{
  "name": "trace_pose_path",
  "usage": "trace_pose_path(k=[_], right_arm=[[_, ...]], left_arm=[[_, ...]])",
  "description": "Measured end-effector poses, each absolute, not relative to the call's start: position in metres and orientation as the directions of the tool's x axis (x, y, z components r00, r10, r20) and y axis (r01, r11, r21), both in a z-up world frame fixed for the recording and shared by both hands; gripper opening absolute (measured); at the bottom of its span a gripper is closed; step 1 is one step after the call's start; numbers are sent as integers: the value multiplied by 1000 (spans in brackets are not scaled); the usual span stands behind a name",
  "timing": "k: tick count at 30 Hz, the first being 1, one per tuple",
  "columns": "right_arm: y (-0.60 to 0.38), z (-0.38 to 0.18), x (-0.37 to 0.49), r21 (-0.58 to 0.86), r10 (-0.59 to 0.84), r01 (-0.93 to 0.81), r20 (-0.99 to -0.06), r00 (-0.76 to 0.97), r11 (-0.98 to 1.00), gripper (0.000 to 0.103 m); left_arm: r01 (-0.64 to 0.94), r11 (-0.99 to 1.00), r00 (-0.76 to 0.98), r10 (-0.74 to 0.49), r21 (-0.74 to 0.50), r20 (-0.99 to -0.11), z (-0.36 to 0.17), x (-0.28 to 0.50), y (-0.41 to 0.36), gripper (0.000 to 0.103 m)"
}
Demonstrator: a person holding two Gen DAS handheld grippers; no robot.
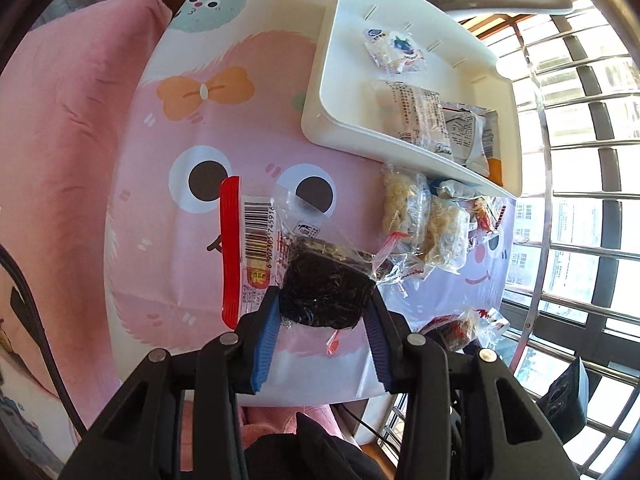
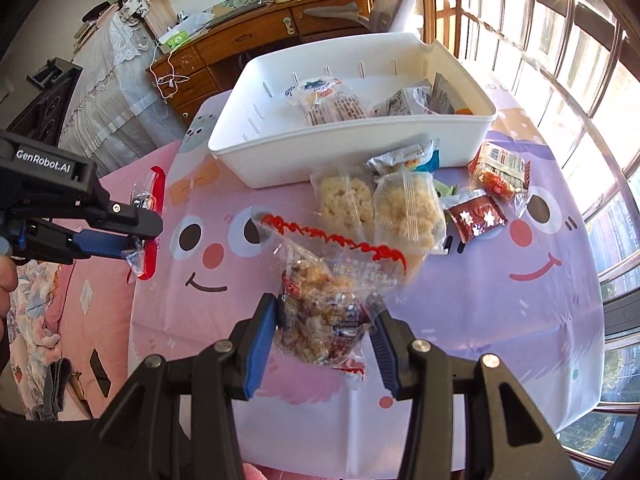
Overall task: Organize snacks
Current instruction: 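Carry both bags over the white basket and open both grippers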
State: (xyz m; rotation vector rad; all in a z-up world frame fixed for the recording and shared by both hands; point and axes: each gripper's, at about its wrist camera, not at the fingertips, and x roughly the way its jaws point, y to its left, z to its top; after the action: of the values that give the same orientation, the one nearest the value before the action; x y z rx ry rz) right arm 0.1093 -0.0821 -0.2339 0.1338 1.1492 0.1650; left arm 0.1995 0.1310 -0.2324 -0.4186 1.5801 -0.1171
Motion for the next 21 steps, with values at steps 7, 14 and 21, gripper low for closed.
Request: trace_pose_path(k=[7, 14, 21], right_arm=[[-92, -209, 137, 170, 197, -102, -880, 432, 980, 46], [-106, -184, 179, 167, 213, -139, -859, 465, 976, 46], [-119, -172, 228, 162, 219, -157, -843, 491, 974, 46]], left_arm=[[-119, 935, 71, -329, -336, -942, -197, 219, 122, 39], [-83, 940, 140, -319, -332, -937, -172, 250, 105, 39], [-45, 947, 180, -306, -318, -935, -170, 283, 84, 39]])
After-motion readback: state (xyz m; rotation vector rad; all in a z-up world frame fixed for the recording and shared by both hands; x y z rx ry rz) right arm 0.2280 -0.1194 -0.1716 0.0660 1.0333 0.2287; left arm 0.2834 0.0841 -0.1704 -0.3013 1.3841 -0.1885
